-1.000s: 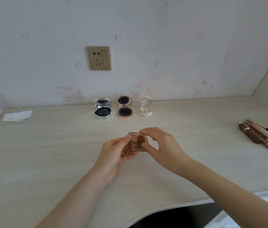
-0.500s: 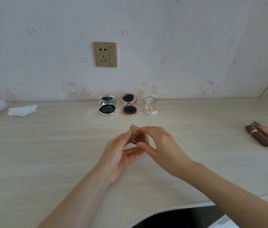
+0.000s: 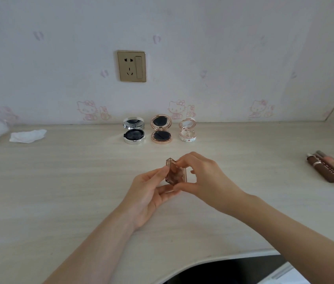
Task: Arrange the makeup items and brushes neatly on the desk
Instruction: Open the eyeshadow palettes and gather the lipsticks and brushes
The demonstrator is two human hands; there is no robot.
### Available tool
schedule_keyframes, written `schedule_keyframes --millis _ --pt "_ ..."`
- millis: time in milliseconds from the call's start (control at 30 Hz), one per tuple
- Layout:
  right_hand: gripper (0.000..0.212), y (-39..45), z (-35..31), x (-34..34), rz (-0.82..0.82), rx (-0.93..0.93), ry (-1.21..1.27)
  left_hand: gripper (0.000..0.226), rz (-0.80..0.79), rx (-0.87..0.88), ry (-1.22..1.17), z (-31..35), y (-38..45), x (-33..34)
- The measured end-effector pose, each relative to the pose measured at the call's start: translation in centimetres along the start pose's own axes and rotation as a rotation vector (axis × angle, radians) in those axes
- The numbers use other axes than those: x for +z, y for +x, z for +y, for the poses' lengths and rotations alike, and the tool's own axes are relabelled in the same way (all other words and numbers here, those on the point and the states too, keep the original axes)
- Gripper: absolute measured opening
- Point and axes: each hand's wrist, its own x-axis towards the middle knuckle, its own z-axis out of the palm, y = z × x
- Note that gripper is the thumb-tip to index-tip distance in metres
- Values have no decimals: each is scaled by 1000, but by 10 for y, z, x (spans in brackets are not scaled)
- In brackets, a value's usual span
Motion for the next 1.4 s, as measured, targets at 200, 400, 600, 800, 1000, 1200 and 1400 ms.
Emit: schedule_keyframes --millis 200,400,600,800,1000,1200,1400 --pt "33 5 5 -13 -105 35 8 34 -11 19 6 0 1 -2" --pt "15 5 -3 -17 -131 -48 -76 33 -21 59 -4 -2 1 -2" --pt "23 12 0 -13 -97 -52 -240 28 -24 91 103 -1 2 -4" --pt "27 20 6 -7 -161 -46 -420 32 175 199 532 3 3 -5" --pt "21 20 13 0 -221 -5 -421 32 234 346 1056 -3 1 -10" --pt "17 19 15 3 -237 5 -494 39 222 455 1348 -6 1 -10" --pt "24 19 12 2 -240 8 -441 33 213 535 1335 -9 -1 -10"
